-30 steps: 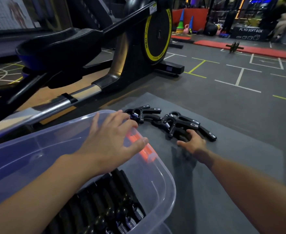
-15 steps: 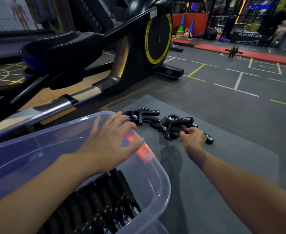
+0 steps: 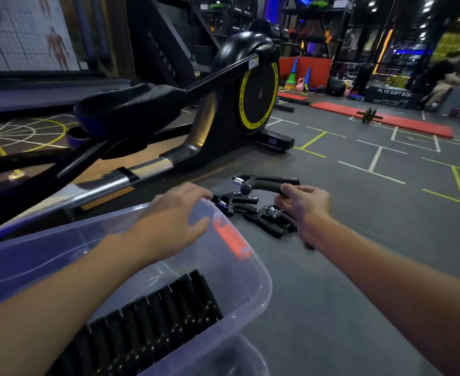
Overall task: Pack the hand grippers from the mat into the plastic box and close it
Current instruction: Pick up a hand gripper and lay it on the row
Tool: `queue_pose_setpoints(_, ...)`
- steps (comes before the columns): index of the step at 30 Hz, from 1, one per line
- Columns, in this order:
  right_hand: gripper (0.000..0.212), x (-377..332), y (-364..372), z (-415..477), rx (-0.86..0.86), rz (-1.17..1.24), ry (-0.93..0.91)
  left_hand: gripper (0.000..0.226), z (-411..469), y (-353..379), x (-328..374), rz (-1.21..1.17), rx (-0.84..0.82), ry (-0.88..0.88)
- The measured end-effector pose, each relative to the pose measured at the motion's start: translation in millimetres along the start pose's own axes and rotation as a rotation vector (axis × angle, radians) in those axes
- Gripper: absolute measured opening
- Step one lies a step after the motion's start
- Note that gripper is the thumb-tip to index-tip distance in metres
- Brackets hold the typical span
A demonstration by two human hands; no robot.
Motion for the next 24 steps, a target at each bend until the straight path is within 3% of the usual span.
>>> queue_pose_setpoints(7,0.014,-25,53,-82,-0.212,0.064,0.041,0.044,-21,-49,9,0.017,0.186,0.089)
queue_pose_setpoints(11,0.026,-23,77,-111,-0.330,0.040,0.076,0.033,-34,-63,6,0.109,0.206,0.118)
queue_pose_setpoints(18,0.025,-13,114,-149,-0.471,0.051,0.144,0.023,-66,-84,-15,0.171,0.223,0.165)
queue_pose_setpoints(22,0.015,7,139,-166,-0.640,-0.155,0.139,0.015,-88,-83,-43,0.206,0.174,0.167)
queue_pose_setpoints(24,0.017,17,152,-174,-0.755,-0.354,0.039,0.010,-99,-77,-63,0.170,0.123,0.122)
Point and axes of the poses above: each hand's wrist, its own z-axis towards the middle knuckle, its own y-axis out of the palm, x = y × z, the point moved 10 cm from there along z, towards the middle knuckle, and after that the axes turned 3 degrees about -y, right-handed, at the moved point
